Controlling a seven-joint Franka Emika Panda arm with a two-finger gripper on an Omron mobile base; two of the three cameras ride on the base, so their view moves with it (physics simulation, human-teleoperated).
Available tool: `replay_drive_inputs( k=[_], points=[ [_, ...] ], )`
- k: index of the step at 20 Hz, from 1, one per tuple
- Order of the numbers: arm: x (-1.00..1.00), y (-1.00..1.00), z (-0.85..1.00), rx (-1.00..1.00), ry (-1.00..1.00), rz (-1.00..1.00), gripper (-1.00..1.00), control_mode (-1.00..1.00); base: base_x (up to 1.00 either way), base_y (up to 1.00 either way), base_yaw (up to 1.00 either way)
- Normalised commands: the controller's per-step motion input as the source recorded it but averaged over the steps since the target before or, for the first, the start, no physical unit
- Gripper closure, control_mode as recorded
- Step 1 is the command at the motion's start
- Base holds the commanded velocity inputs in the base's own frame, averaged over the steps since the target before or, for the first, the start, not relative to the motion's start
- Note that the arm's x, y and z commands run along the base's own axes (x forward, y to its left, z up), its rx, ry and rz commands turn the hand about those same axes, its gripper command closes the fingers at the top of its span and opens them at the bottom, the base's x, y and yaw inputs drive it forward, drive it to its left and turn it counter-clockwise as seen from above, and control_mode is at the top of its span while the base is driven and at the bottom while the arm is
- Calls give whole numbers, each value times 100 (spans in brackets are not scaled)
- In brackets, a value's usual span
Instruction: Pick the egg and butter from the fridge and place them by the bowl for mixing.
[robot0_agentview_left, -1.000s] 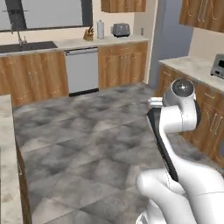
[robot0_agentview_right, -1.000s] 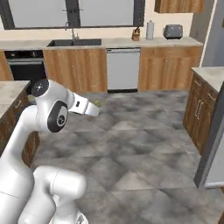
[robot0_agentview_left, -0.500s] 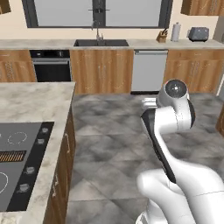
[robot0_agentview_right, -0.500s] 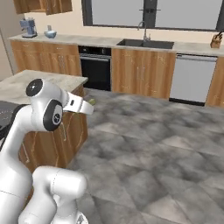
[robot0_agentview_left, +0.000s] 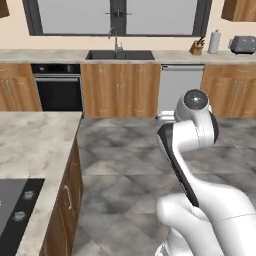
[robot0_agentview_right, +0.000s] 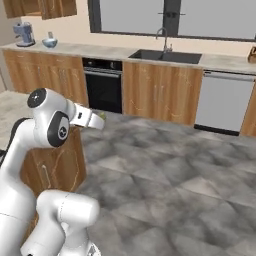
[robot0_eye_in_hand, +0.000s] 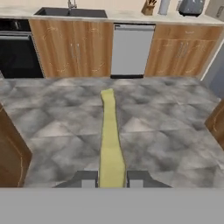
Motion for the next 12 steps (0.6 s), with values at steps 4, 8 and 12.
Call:
replay_drive_inputs(
  k=[4,8,12],
  points=[
    [0,0,0,0,0,0,100,100,100,-44,6],
    [0,0,0,0,0,0,100,100,100,-42,6],
    [0,0,0,0,0,0,100,100,100,-35,9]
  ],
)
